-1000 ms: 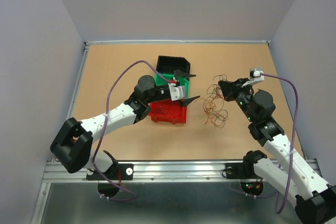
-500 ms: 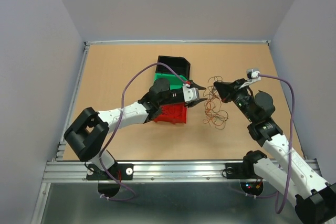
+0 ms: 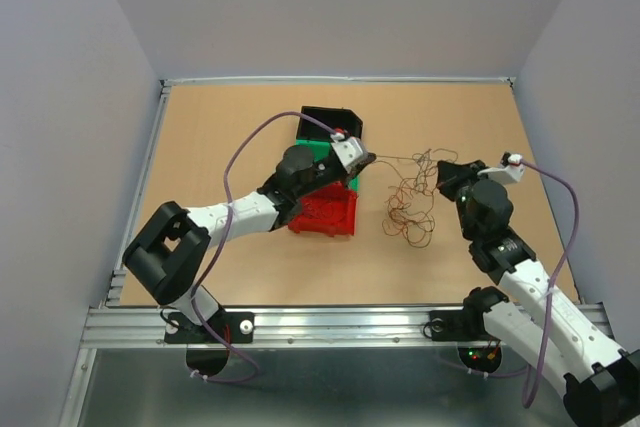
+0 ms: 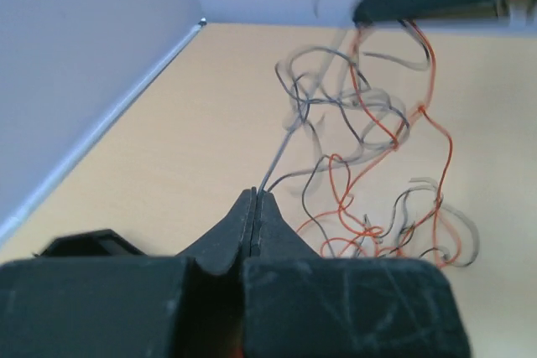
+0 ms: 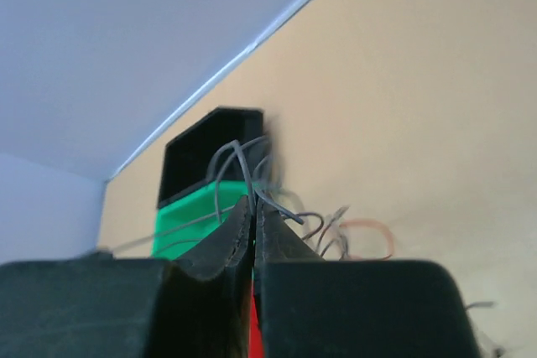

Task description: Untangle the cables

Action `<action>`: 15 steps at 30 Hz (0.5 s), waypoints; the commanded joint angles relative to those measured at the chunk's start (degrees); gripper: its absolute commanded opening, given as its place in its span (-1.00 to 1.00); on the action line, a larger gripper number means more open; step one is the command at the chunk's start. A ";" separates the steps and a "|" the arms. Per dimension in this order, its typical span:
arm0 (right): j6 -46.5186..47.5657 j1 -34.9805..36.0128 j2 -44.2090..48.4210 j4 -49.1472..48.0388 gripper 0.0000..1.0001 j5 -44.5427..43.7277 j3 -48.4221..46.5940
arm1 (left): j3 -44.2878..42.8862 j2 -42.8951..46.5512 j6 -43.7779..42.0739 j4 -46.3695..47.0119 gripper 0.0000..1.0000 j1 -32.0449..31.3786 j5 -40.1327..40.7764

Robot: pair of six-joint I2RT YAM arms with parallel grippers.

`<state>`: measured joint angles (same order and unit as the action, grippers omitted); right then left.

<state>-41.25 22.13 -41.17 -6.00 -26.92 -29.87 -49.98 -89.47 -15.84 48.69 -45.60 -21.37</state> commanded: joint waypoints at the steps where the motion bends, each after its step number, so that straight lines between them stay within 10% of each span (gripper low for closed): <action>1: -13.05 -0.42 4.51 8.28 -0.99 -30.54 3.23 | 2.07 7.81 18.85 8.80 -1.00 12.09 13.80; 11: -19.92 -0.51 14.61 20.93 -0.95 -43.57 1.83 | 7.88 17.23 25.24 14.60 -1.00 23.98 6.70; 15: -17.81 -0.51 17.70 20.77 0.50 -40.16 0.96 | 5.51 15.91 24.62 14.60 -1.00 23.20 -6.57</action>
<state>-58.22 21.71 -24.45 12.75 -62.63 -28.05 -42.28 -73.30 7.81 60.05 -21.37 -16.19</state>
